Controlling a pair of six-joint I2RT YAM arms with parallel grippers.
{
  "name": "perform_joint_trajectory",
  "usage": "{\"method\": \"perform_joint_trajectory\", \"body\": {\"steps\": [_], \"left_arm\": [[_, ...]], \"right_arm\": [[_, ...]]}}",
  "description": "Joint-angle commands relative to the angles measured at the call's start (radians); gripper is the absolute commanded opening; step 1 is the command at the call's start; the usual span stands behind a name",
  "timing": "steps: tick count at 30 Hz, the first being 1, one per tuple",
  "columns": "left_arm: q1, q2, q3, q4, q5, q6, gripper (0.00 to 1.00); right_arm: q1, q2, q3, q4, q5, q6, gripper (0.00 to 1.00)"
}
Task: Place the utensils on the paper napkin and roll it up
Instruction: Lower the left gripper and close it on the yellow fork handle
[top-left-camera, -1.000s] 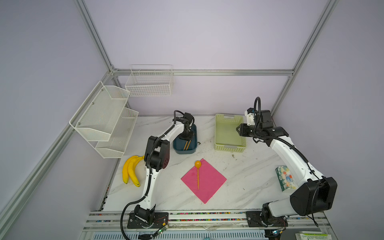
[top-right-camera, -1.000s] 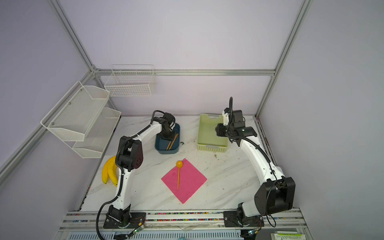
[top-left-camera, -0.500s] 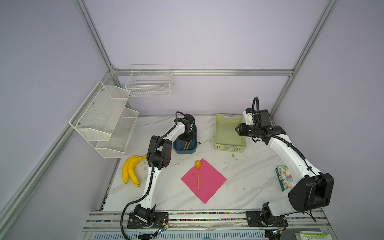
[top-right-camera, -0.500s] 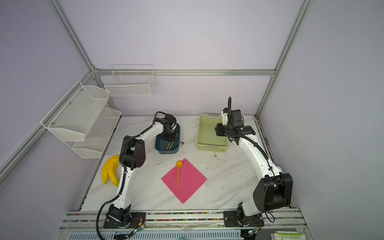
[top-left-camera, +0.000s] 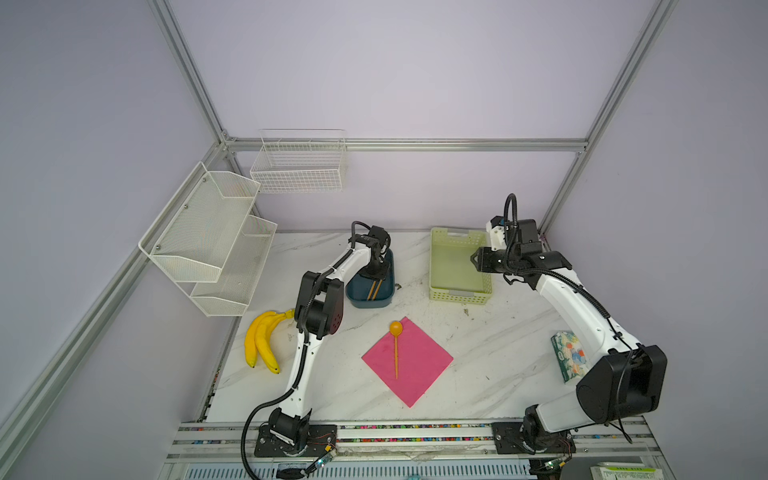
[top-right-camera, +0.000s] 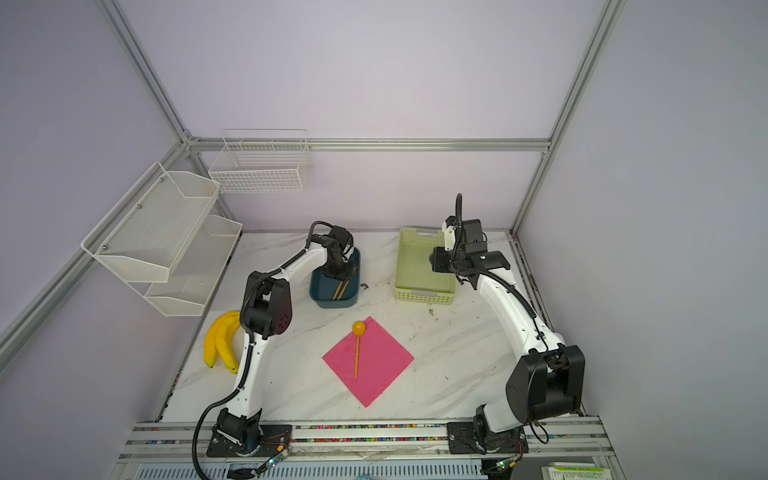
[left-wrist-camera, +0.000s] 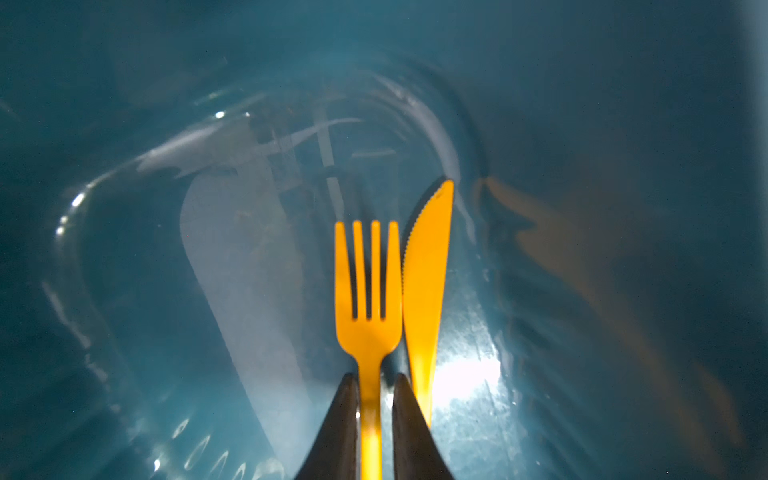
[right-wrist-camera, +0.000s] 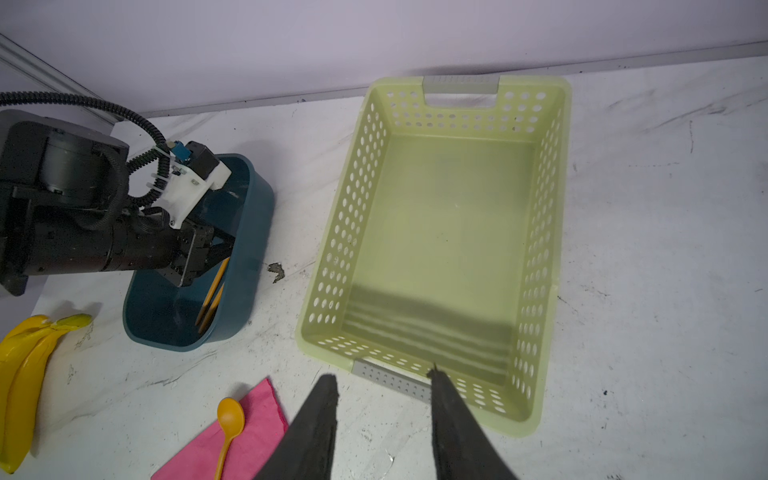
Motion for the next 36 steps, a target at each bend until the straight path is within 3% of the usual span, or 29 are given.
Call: {"method": "perform_joint_trajectory", "body": {"steps": [1, 19, 36], "left_arm": [[0.009, 0.0, 0.087, 0.002, 0.004, 0.022, 0.16], [0.011, -0.061, 0.07, -0.001, -0.018, 0.005, 0.05], [0.011, -0.231, 0.024, -0.047, -0.025, -0.025, 0.05]], "right_arm": [[0.004, 0.004, 0.016, 0.019, 0.005, -0.017, 0.4], [0.004, 0.007, 0.04, 0.014, 0.001, -0.012, 0.4], [0.006, -0.03, 0.052, -0.02, 0.001, -0.009, 0.39]]}}
